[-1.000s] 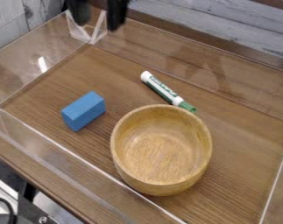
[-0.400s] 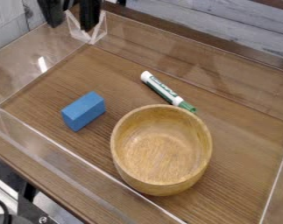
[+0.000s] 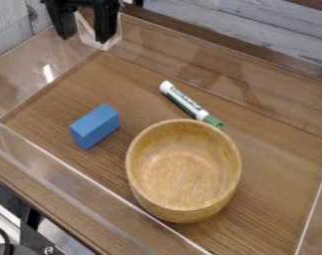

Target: Put the green marker in the brown bowl

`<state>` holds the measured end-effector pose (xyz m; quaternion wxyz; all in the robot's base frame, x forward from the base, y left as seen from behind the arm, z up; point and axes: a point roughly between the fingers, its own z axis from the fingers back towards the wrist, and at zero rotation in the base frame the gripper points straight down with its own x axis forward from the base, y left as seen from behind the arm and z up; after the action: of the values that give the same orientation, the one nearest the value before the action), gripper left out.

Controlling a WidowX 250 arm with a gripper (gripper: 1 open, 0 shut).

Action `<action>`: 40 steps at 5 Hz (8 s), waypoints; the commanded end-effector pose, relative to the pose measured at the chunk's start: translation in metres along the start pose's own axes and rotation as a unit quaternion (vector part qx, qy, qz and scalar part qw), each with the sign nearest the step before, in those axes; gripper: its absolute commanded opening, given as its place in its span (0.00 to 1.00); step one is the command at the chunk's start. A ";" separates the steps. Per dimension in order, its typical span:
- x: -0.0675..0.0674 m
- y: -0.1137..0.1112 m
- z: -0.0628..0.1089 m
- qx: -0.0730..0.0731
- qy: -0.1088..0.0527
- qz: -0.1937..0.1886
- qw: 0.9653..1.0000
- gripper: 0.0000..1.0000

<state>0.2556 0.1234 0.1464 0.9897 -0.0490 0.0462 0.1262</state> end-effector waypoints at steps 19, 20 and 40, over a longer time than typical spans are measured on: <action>0.042 -0.028 -0.043 -0.038 0.012 0.219 0.975 1.00; 0.043 -0.039 -0.048 -0.046 0.015 0.261 0.964 1.00; 0.043 -0.147 -0.080 -0.073 -0.018 0.333 0.940 0.00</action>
<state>0.3151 -0.0143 0.0447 0.8794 -0.0806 0.0808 0.4622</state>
